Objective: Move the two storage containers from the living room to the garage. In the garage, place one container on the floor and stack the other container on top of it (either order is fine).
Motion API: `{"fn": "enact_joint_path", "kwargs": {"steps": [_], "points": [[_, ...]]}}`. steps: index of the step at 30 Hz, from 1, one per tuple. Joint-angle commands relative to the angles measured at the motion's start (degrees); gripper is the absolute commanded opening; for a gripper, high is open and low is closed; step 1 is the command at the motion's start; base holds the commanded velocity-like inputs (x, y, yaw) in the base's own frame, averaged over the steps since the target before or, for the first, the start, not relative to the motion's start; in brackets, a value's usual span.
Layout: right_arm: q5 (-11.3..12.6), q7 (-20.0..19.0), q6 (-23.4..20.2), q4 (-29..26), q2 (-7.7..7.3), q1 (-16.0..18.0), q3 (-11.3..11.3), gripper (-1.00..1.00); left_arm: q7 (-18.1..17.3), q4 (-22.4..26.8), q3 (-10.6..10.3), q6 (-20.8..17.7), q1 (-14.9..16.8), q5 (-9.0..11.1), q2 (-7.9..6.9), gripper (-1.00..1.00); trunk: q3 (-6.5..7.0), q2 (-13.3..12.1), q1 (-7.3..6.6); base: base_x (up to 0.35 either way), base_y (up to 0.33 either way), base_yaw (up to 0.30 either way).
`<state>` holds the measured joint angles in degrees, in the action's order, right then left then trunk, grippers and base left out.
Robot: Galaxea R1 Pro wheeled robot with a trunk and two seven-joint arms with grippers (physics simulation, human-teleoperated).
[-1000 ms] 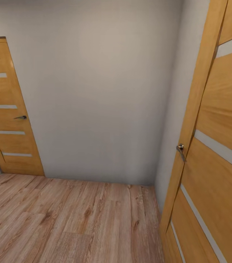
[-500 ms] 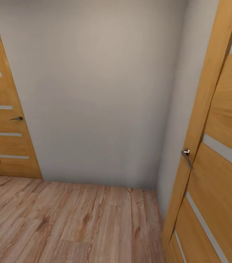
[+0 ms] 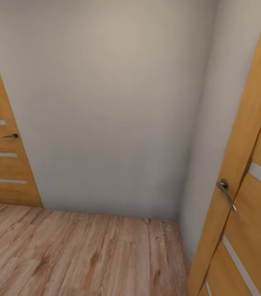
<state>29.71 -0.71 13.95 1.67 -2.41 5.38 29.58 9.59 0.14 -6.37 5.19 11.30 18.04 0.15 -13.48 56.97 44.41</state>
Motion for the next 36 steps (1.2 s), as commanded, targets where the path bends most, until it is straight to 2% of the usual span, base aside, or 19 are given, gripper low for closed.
{"fn": "enact_joint_path", "kwargs": {"steps": [1, 17, 29, 36], "points": [[0.48, -0.05, 0.29, 0.17, 0.03, 0.07, 0.48, 1.00, 0.16, -0.04, -0.49, 0.17, 0.04, 0.51, 0.02, 1.00, -0.07, 0.05, 0.04, 0.321, 0.000, 0.064], [0.52, 0.00, 0.29, 0.17, 0.04, 0.07, 0.48, 1.00, 0.16, -0.05, -0.49, 0.17, 0.04, 0.51, 0.01, 1.00, -0.07, 0.05, 0.04, 0.321, 0.000, 0.238], [0.52, 0.00, 0.29, 0.17, 0.04, 0.07, 0.48, 1.00, 0.16, -0.05, -0.49, 0.17, 0.04, 0.51, 0.01, 1.00, -0.07, 0.05, 0.04, 0.321, 0.000, 0.046], [0.52, 0.00, 0.29, 0.17, 0.04, 0.07, 0.48, 1.00, 0.16, -0.05, -0.49, 0.17, 0.04, 0.51, 0.02, 1.00, -0.07, 0.05, 0.04, 0.321, 0.000, 0.232]]}}
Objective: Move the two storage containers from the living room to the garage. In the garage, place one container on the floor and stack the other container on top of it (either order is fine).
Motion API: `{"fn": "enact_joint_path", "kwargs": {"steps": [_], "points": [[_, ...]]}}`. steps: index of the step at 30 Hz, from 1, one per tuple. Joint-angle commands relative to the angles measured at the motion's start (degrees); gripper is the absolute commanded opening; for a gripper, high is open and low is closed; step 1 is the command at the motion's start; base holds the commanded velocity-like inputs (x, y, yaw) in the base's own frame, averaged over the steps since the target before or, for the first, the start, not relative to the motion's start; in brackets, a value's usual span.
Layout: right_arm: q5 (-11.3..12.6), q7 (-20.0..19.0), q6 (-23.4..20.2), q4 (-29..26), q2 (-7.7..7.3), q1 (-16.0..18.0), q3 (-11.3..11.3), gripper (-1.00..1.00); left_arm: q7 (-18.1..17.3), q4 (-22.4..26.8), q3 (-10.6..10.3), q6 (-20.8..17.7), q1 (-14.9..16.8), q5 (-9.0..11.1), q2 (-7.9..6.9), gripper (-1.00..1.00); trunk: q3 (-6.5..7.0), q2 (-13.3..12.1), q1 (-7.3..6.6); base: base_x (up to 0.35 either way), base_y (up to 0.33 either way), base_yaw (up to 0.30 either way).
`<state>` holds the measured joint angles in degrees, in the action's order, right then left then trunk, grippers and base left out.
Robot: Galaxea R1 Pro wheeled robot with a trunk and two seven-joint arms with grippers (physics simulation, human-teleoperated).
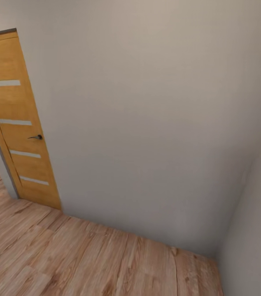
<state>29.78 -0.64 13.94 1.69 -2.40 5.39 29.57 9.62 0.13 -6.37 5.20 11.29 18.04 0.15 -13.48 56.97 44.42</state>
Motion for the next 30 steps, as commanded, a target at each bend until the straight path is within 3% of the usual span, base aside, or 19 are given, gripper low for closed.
{"fn": "enact_joint_path", "kwargs": {"steps": [1, 19, 30], "points": [[0.46, -0.07, 0.26, 0.16, 0.02, 0.06, 0.48, 1.00, 0.14, -0.04, -0.49, 0.16, 0.05, 0.50, 0.02, 1.00, -0.07, 0.04, 0.04, 0.321, 0.000, 0.263], [0.76, 0.12, 0.10, 0.16, 0.23, 0.06, 0.26, 1.00, 0.14, -0.04, -0.49, 0.16, 0.05, 0.50, 0.02, 1.00, -0.07, 0.04, 0.04, 0.321, 0.000, 0.270], [1.41, 2.19, 0.41, 0.16, 0.51, 0.06, -0.03, 1.00, 0.22, -0.04, -0.49, 0.22, 0.05, 0.58, 0.07, 1.00, 0.00, 0.04, 0.04, 0.321, 0.000, 0.298]]}}
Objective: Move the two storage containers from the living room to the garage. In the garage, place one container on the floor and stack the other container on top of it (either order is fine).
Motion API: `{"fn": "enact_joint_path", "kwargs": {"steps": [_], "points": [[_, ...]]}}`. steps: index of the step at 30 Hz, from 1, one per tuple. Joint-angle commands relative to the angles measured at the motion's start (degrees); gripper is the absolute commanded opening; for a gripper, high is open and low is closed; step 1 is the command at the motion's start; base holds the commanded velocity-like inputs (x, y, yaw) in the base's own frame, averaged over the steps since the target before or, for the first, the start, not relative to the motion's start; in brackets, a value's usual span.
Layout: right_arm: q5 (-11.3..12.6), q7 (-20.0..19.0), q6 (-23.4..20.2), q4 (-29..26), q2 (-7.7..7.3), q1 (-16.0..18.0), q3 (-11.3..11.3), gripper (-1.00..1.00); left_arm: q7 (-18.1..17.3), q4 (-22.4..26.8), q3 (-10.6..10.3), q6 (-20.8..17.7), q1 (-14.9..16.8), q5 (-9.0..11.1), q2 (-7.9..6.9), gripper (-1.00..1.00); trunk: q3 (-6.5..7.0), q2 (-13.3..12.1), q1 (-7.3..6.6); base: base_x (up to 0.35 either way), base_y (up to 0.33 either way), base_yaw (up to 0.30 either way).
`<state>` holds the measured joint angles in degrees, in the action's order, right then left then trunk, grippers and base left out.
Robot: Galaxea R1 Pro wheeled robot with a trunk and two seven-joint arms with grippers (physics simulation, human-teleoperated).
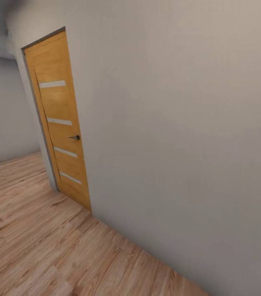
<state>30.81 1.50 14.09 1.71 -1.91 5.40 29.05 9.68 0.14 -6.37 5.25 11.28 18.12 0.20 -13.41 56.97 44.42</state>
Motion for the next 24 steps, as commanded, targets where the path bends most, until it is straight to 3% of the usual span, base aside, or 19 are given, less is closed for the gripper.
{"fn": "enact_joint_path", "kwargs": {"steps": [1, 24], "points": [[0.68, 0.07, 0.29, 0.13, -0.02, 0.05, 0.47, 1.00, 0.14, -0.05, -0.49, 0.19, 0.06, 0.49, 0.04, 1.00, -0.05, 0.04, 0.04, 0.321, 0.000, 0.300], [0.92, 0.37, 0.31, 0.13, -0.18, 0.06, 0.48, 1.00, 0.27, -0.05, -0.41, 0.29, 0.06, 0.69, -0.08, 1.00, 0.59, 0.04, 0.04, 0.305, 0.000, 0.300]]}}
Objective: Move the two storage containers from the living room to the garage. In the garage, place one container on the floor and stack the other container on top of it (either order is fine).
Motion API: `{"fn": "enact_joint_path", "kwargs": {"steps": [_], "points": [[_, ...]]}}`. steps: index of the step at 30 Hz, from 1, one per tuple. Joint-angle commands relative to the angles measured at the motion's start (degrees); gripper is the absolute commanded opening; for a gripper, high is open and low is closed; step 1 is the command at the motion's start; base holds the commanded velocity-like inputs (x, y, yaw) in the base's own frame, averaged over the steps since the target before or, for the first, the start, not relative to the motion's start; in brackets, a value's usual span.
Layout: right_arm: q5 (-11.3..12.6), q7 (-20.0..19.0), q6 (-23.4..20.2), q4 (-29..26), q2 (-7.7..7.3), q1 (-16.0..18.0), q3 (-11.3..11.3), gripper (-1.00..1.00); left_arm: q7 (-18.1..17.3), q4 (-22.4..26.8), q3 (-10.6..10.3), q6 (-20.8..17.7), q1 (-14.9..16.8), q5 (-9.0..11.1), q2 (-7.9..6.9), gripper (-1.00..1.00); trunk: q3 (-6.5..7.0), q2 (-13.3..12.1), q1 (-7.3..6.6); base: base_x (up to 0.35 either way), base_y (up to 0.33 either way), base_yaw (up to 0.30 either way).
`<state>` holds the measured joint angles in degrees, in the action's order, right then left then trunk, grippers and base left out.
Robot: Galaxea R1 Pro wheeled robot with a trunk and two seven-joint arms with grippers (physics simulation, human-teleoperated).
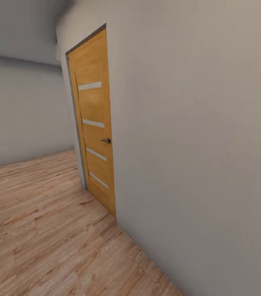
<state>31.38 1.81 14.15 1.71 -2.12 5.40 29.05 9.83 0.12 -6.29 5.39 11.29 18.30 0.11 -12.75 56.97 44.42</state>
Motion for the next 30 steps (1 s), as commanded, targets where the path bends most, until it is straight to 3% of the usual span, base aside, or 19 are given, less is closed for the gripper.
{"fn": "enact_joint_path", "kwargs": {"steps": [1, 10, 30], "points": [[0.35, 0.07, 0.26, 0.14, 0.05, 0.05, 0.48, 1.00, 0.13, -0.04, -0.49, 0.15, 0.05, 0.50, 0.00, 1.00, -0.05, 0.04, 0.03, 0.251, 0.000, 0.300], [0.31, 0.12, 0.26, 0.14, 0.18, 0.05, 0.50, 1.00, 0.19, -0.04, -0.48, 0.24, 0.05, 0.53, -0.02, 1.00, 0.17, 0.04, 0.03, 0.156, 0.000, 0.300], [0.26, 0.12, 0.06, 0.14, 0.24, 0.05, 0.46, 1.00, 0.28, -0.04, -0.46, 0.33, 0.05, 0.50, -0.02, 1.00, 0.20, 0.04, 0.03, 0.008, 0.000, 0.300]]}}
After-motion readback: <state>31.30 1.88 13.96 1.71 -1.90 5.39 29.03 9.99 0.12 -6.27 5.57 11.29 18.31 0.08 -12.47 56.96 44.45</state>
